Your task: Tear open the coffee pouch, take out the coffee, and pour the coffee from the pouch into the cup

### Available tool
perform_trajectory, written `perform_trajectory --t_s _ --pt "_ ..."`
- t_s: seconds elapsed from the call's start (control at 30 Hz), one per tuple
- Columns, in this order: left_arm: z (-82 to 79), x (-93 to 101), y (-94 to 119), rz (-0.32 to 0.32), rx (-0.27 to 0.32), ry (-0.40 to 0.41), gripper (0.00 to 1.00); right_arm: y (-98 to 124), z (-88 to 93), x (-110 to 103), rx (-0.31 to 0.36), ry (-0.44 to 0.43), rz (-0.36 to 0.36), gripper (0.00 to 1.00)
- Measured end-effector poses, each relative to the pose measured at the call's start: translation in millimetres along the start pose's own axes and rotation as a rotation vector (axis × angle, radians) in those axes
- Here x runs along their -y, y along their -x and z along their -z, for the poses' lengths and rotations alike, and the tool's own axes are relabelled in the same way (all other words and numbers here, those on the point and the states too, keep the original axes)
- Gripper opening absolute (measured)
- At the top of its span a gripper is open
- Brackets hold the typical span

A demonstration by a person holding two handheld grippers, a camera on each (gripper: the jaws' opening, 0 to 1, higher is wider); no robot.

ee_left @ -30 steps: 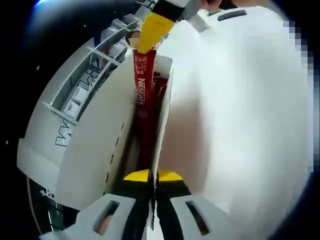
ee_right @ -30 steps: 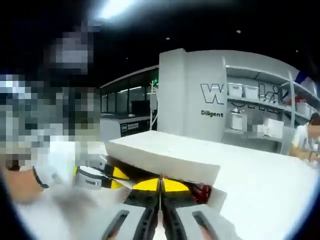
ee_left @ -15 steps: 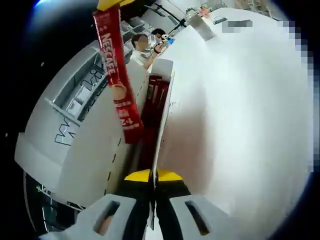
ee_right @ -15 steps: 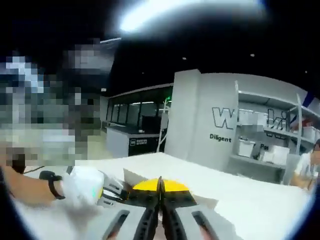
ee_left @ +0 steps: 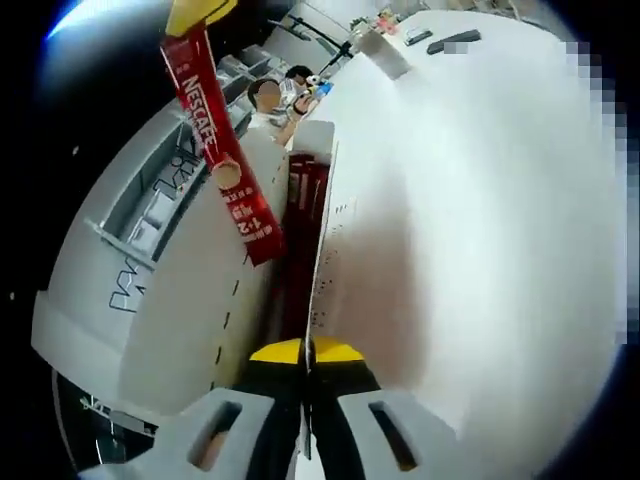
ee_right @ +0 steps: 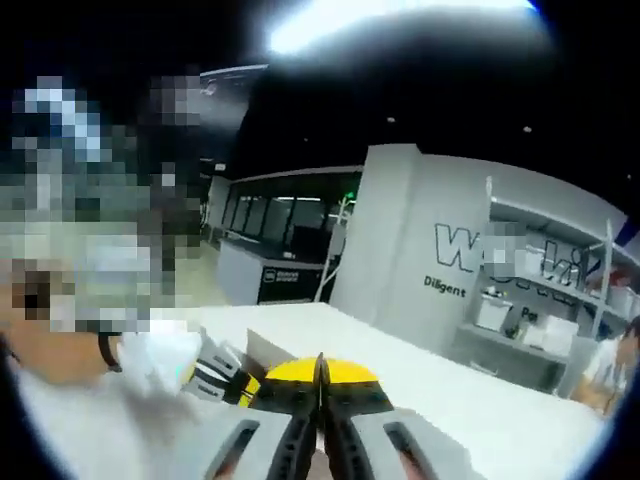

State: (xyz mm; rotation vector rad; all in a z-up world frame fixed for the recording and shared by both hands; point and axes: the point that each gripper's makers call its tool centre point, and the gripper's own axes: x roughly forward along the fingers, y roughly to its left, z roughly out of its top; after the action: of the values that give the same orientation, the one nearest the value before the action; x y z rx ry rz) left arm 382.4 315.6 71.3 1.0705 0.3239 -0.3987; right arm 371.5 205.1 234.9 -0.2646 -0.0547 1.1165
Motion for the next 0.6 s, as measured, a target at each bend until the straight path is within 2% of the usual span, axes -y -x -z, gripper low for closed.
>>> perform_trajectory --t_s 0.1,0.23,0.37,0.4,0.43,0.6 --pt "4.5 -4.4 -7 0.029 0.027 -0.056 0.03 5 -2.3 6 0.011 -0.007 0.007 0.0" --pt "7.8 -18.7 -15 0.086 0.062 -0.049 0.03 12 -4.0 14 0.026 -0.019 0.019 0.0" --pt "5.0 -23.4 -20 0.169 0.123 -0.001 0.03 18 -4.5 21 0.032 -0.02 0.029 0.0" --pt "1.7 -24.0 -20 0.181 0.154 0.01 0.03 19 -4.4 22 0.034 -0.02 0.029 0.0" --pt "-4.6 -23.7 -18 0.224 0.206 0.059 0.03 19 -4.1 23 0.034 -0.02 0.029 0.0" --pt "-2.7 -37.0 -22 0.259 0.203 0.064 0.03 25 -6.1 29 0.047 -0.031 0.036 0.0"
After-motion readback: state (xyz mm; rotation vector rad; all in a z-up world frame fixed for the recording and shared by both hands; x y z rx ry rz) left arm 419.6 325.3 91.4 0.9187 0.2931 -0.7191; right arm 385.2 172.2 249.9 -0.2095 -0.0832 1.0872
